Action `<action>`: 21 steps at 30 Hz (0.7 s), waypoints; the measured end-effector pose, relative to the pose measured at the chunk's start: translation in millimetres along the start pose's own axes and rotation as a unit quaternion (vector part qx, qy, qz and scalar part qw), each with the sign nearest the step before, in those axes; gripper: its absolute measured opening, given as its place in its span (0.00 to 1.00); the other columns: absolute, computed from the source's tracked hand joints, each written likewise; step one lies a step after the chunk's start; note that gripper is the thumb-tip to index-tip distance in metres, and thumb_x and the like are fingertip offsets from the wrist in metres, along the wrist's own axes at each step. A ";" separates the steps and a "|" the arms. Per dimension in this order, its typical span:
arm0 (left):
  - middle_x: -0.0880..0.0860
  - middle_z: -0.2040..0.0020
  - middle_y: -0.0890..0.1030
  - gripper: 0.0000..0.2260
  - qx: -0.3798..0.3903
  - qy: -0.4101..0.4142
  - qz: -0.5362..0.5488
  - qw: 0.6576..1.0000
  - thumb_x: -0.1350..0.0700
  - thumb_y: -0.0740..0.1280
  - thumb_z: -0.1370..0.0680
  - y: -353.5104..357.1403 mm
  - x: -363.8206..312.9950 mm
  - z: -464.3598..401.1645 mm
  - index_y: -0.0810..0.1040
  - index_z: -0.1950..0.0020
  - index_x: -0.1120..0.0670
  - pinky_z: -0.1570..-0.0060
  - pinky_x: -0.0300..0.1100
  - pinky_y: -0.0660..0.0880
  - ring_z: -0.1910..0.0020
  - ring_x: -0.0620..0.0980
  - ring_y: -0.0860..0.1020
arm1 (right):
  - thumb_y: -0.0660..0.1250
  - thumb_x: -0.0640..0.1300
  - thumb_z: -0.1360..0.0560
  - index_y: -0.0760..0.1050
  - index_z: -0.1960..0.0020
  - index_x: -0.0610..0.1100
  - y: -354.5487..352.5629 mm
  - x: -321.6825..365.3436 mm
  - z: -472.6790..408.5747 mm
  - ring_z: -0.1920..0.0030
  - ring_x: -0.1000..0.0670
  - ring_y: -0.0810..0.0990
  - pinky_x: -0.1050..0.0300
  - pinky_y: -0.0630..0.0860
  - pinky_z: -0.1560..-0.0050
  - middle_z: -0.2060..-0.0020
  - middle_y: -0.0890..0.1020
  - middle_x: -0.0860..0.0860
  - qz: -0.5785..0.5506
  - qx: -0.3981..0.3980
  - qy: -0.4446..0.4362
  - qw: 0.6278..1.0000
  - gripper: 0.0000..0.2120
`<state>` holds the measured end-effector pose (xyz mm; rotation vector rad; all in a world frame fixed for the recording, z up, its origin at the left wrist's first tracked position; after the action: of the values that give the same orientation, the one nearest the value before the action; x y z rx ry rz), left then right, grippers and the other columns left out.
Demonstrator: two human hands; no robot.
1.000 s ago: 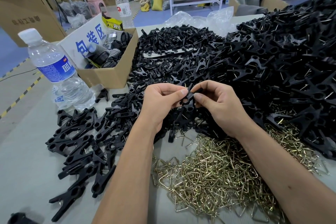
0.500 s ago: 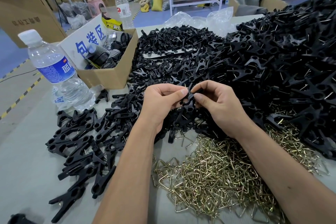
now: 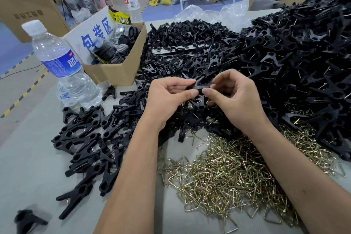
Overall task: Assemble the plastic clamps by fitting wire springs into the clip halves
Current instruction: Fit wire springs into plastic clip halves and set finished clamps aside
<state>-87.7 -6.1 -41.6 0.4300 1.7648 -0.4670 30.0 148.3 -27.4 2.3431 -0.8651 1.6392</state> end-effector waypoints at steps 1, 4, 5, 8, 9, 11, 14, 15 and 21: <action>0.53 0.53 0.88 0.13 -0.021 0.000 0.002 1.000 0.63 0.81 0.30 -5.8 1.3 -1.5 0.89 0.49 0.50 0.46 0.45 0.82 0.50 0.53 0.86 | 0.78 0.45 0.24 0.79 0.52 0.44 -1.8 9.5 -1.0 0.63 0.50 0.85 0.56 0.82 0.61 0.62 0.84 0.50 0.060 0.002 -0.022 0.998 0.09; 0.53 0.53 0.88 0.12 -0.085 -0.004 0.011 0.996 0.62 0.80 0.28 -21.6 6.0 -4.9 0.88 0.49 0.49 0.44 0.48 0.82 0.49 0.55 0.86 | 0.76 0.51 0.24 0.82 0.61 0.49 26.4 23.0 4.3 0.73 0.58 0.79 0.68 0.72 0.71 0.71 0.83 0.55 0.224 0.205 -0.026 0.952 0.09; 0.52 0.53 0.88 0.11 -0.101 -0.002 0.009 0.995 0.61 0.80 0.28 -25.4 6.7 -5.6 0.88 0.49 0.49 0.46 0.46 0.83 0.50 0.51 0.86 | 0.76 0.50 0.24 0.83 0.62 0.49 40.5 20.0 12.7 0.75 0.59 0.76 0.69 0.70 0.73 0.73 0.82 0.57 0.260 0.290 -0.009 0.921 0.10; 0.50 0.53 0.88 0.10 -0.127 0.005 0.019 0.992 0.60 0.79 0.26 -31.7 6.7 -6.9 0.88 0.49 0.47 0.51 0.41 0.81 0.54 0.45 0.85 | 0.77 0.44 0.25 0.84 0.63 0.47 65.4 20.3 30.1 0.74 0.58 0.77 0.67 0.74 0.68 0.77 0.78 0.60 0.332 0.381 -0.026 0.862 0.08; 0.50 0.54 0.88 0.09 -0.131 0.007 0.031 0.991 0.60 0.79 0.26 -32.6 6.8 -7.4 0.88 0.49 0.47 0.51 0.40 0.81 0.55 0.44 0.84 | 0.77 0.44 0.26 0.85 0.61 0.47 70.7 23.6 32.6 0.72 0.58 0.78 0.66 0.75 0.65 0.76 0.79 0.59 0.331 0.386 -0.035 0.860 0.06; 0.50 0.55 0.88 0.09 -0.136 0.007 0.052 0.989 0.60 0.79 0.26 -34.0 7.0 -7.2 0.88 0.50 0.48 0.51 0.39 0.79 0.56 0.43 0.83 | 0.78 0.46 0.26 0.86 0.56 0.49 82.4 30.1 40.3 0.69 0.60 0.79 0.71 0.72 0.64 0.72 0.80 0.59 0.306 0.419 -0.035 0.854 0.02; 0.49 0.57 0.88 0.09 -0.139 0.003 0.058 0.989 0.60 0.79 0.26 -34.4 8.6 -7.0 0.88 0.49 0.49 0.53 0.37 0.79 0.57 0.43 0.83 | 0.78 0.45 0.27 0.86 0.50 0.53 103.9 35.3 56.8 0.66 0.61 0.79 0.70 0.71 0.62 0.68 0.80 0.59 0.296 0.483 -0.048 0.823 0.07; 0.49 0.57 0.87 0.09 -0.138 0.002 0.059 0.989 0.61 0.78 0.26 -34.1 9.2 -6.7 0.88 0.49 0.49 0.53 0.37 0.79 0.58 0.43 0.83 | 0.78 0.44 0.27 0.85 0.50 0.53 109.5 35.6 62.0 0.65 0.60 0.79 0.66 0.74 0.60 0.66 0.81 0.58 0.300 0.498 -0.048 0.813 0.07; 0.49 0.56 0.87 0.09 -0.139 0.000 0.069 0.988 0.60 0.79 0.26 -35.5 10.9 -6.7 0.88 0.48 0.51 0.53 0.37 0.78 0.57 0.44 0.82 | 0.72 0.41 0.21 0.82 0.54 0.49 113.3 29.3 72.2 0.55 0.52 0.82 0.54 0.80 0.50 0.55 0.85 0.51 0.329 0.537 -0.020 0.777 0.04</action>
<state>-114.1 -32.4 -47.7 0.3513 1.7543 -0.1197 34.7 12.9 -51.4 2.8943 -0.9674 3.0242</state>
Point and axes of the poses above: each hand's wrist, its own z-axis away from the middle knuckle, its own y-axis out of the palm, x = y × z, the point moved 8 cm from there along -z, towards the middle knuckle
